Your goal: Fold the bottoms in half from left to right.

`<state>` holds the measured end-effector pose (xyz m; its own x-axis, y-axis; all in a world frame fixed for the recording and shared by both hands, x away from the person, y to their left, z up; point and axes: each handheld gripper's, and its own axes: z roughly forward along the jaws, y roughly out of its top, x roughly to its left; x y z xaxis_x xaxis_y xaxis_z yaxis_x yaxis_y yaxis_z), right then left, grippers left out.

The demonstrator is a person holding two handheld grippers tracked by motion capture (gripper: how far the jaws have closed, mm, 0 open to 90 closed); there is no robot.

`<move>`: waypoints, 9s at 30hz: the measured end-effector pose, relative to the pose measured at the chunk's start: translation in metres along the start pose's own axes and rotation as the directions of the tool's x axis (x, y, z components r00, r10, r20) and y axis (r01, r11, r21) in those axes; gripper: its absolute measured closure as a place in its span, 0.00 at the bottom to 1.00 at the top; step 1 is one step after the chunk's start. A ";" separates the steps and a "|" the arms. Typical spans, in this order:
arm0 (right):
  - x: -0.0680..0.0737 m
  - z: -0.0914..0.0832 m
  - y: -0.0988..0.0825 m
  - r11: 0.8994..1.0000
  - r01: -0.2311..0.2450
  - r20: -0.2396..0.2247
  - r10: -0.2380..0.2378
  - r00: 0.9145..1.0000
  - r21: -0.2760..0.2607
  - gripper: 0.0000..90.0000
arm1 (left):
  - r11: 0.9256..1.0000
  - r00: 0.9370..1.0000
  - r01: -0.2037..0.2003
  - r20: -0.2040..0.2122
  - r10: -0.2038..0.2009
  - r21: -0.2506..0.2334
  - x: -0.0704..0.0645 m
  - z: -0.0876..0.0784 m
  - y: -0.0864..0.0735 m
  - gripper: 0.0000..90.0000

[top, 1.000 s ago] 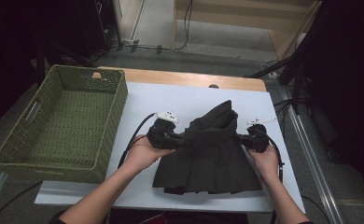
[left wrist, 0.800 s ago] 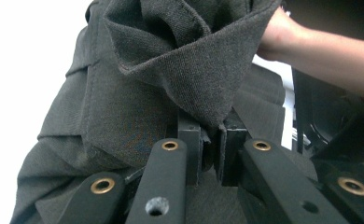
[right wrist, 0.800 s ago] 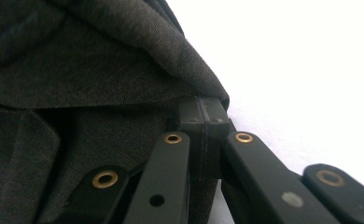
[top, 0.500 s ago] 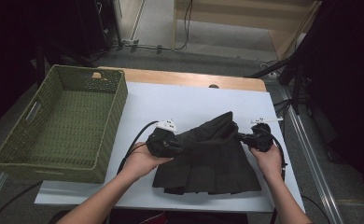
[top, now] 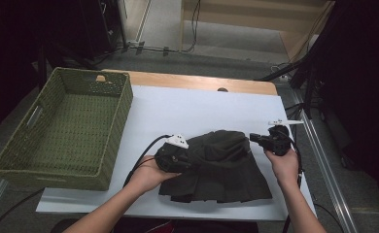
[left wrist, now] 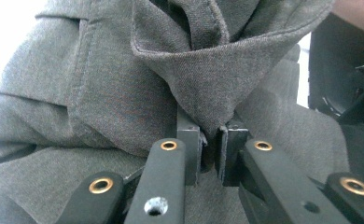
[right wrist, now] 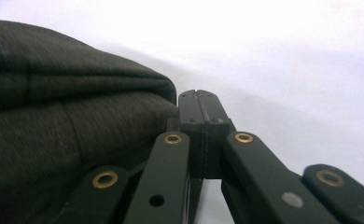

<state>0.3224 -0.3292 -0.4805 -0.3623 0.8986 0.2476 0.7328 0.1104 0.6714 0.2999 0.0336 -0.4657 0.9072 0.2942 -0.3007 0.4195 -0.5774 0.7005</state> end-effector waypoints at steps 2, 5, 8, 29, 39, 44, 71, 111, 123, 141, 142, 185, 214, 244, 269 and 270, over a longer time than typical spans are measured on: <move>0.003 0.000 0.002 1.000 0.012 0.000 -0.012 1.000 -0.001 0.97 | 1.000 1.000 0.001 -0.004 -0.001 -0.001 -0.002 0.003 -0.003 0.92; 0.007 0.000 0.004 1.000 0.023 -0.005 -0.023 1.000 -0.006 0.97 | 1.000 1.000 -0.011 -0.018 0.011 0.013 -0.004 0.006 -0.008 0.92; 0.012 -0.001 0.008 0.999 0.031 -0.017 -0.031 0.999 -0.020 0.97 | 0.999 0.999 -0.020 -0.024 0.021 0.031 -0.005 0.009 -0.010 0.92; 0.052 0.008 0.020 0.989 0.149 -0.108 -0.150 0.983 -0.013 0.97 | 1.000 1.000 0.010 -0.021 -0.010 0.012 -0.006 -0.001 -0.016 0.88; 0.053 0.010 0.010 0.988 0.155 -0.122 -0.152 0.981 0.013 0.97 | 0.999 0.999 0.037 0.019 -0.037 -0.010 -0.004 -0.021 -0.014 0.74; 0.054 0.008 0.004 0.986 0.164 -0.121 -0.160 0.980 0.023 0.97 | 0.999 0.999 0.035 0.039 -0.034 -0.024 -0.003 -0.032 -0.014 0.61; 0.059 0.005 -0.014 0.983 0.181 -0.126 -0.176 0.976 0.034 0.97 | 0.987 0.982 0.144 -0.115 -0.152 -0.069 0.027 -0.031 0.000 0.43; 0.076 -0.013 -0.031 0.978 0.208 -0.132 -0.206 0.970 0.001 0.97 | 0.997 0.992 0.072 -0.101 -0.073 -0.019 0.043 0.031 0.037 0.98; 0.084 -0.018 -0.044 0.974 0.227 -0.151 -0.221 0.964 0.026 0.96 | 0.998 0.995 0.056 -0.082 -0.056 -0.006 0.028 0.032 0.025 1.00; 0.102 -0.016 -0.053 0.967 0.255 -0.177 -0.248 0.952 0.018 0.96 | 0.999 0.999 0.024 -0.038 -0.023 0.032 -0.004 0.034 0.004 1.00; 0.102 -0.015 -0.055 0.966 0.257 -0.178 -0.249 0.952 0.025 0.96 | 0.999 0.999 0.023 -0.040 -0.022 0.037 -0.005 0.034 0.002 1.00; 0.124 0.001 -0.087 0.940 0.340 -0.283 -0.320 0.904 0.022 0.97 | 0.997 0.999 0.036 -0.033 -0.034 0.064 -0.031 0.025 -0.034 1.00; 0.071 0.007 -0.065 0.981 0.195 -0.118 -0.191 0.974 0.019 0.98 | 0.999 1.000 -0.001 0.014 0.000 0.043 -0.044 0.046 -0.034 1.00; 0.063 -0.024 -0.057 0.980 0.172 -0.087 -0.180 0.980 -0.095 0.32 | 0.997 0.992 0.024 -0.118 -0.032 -0.071 -0.017 -0.017 -0.012 0.47; 0.062 -0.010 -0.048 0.979 0.196 -0.070 -0.200 0.977 -0.060 0.00 | 0.991 0.934 0.099 -0.335 -0.124 -0.092 0.014 -0.037 -0.027 0.03; 0.062 -0.010 -0.049 0.978 0.199 -0.068 -0.202 0.977 -0.058 0.00 | 0.991 0.932 0.099 -0.339 -0.125 -0.093 0.015 -0.037 -0.027 0.02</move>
<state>0.2588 -0.2832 -0.4910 -0.5414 0.8266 0.1537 0.6117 0.2619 0.7465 0.3009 0.0819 -0.4655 0.7824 0.6048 -0.1484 0.5022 -0.4719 0.7247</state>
